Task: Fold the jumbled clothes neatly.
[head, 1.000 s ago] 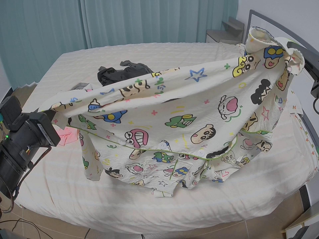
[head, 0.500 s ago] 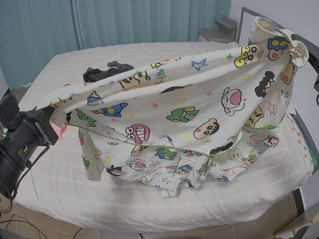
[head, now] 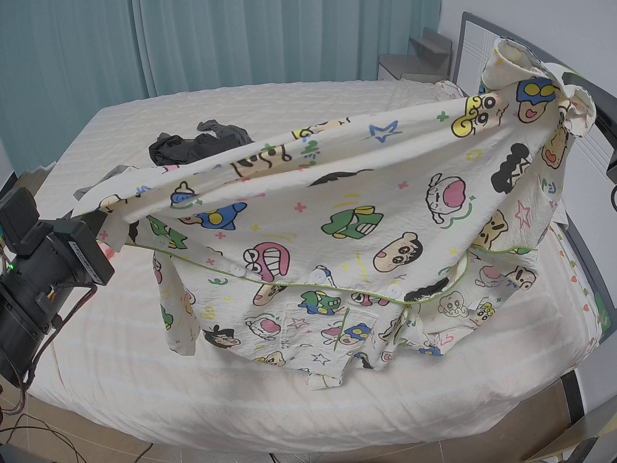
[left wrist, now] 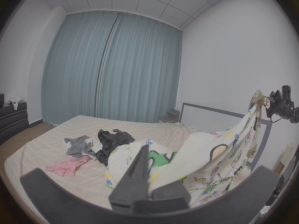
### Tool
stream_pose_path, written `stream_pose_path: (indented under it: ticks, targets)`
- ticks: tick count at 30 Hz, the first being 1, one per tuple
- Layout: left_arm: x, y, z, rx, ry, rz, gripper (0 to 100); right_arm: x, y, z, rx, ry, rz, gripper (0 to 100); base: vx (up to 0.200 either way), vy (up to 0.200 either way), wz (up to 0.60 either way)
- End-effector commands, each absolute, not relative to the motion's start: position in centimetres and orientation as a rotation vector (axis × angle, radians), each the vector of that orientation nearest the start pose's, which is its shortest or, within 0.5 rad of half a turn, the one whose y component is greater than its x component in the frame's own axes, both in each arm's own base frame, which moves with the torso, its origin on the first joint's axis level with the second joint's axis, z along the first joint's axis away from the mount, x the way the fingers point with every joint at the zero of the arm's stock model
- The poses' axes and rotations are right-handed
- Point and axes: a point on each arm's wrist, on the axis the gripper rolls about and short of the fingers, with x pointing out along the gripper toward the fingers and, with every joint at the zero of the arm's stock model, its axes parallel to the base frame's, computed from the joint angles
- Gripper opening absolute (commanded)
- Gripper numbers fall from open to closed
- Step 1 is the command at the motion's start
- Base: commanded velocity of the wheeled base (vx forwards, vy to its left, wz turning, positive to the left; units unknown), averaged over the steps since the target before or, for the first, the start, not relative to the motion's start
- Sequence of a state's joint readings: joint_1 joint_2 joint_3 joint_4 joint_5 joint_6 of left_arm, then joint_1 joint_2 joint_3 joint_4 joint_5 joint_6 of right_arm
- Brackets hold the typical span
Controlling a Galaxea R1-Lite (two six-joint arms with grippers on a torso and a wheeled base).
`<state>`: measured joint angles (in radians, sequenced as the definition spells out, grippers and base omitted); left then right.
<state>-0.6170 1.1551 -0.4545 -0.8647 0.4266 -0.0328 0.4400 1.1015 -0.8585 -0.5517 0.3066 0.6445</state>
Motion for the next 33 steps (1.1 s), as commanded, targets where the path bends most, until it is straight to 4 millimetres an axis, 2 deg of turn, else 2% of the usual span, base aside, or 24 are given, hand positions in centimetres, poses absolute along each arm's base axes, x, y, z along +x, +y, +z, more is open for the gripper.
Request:
stream_pose_path:
  ticks: [1, 7, 10, 17, 22, 28, 31, 33]
  targets:
    - [13.3, -8.3, 23.8, -0.122, -0.153, -0.192, 0, 12.7, 6.7, 33.1, 0.629, -0.080, 0.821, 0, -0.200, 0.000, 0.00]
    - [12.7, -7.8, 24.4, -0.137, -0.182, -0.194, 0, 12.0, 6.4, 33.5, 0.622, -0.107, 0.829, 0, -0.200, 0.000, 0.00]
    - [12.6, -7.8, 24.4, -0.139, -0.186, -0.194, 0, 11.9, 6.4, 33.6, 0.622, -0.113, 0.830, 0, 0.000, 0.000, 0.00]
    - [11.6, -7.1, 24.8, -0.154, -0.213, -0.194, 0, 10.2, 5.6, 34.4, 0.569, -0.195, 0.842, 0, 0.000, 0.000, 0.00]
    - [11.4, -7.0, 24.6, -0.155, -0.209, -0.199, 0, 10.0, 5.5, 34.2, 0.539, -0.201, 0.833, 0, 0.000, 0.000, 0.00]
    - [11.2, -6.9, 20.5, -0.053, -0.027, -0.203, 0, 11.7, 5.7, 32.2, 0.532, -0.118, 0.774, 0, 0.000, 0.000, 0.00]
    - [10.9, -6.7, 18.3, -0.009, 0.060, -0.201, 0, 13.0, 5.7, 30.4, 0.528, -0.049, 0.720, 0, 0.000, 0.000, 0.00]
    - [10.8, -6.7, 18.2, -0.007, 0.063, -0.201, 0, 13.1, 5.7, 30.4, 0.528, -0.046, 0.717, 0, 0.000, 0.000, 0.00]
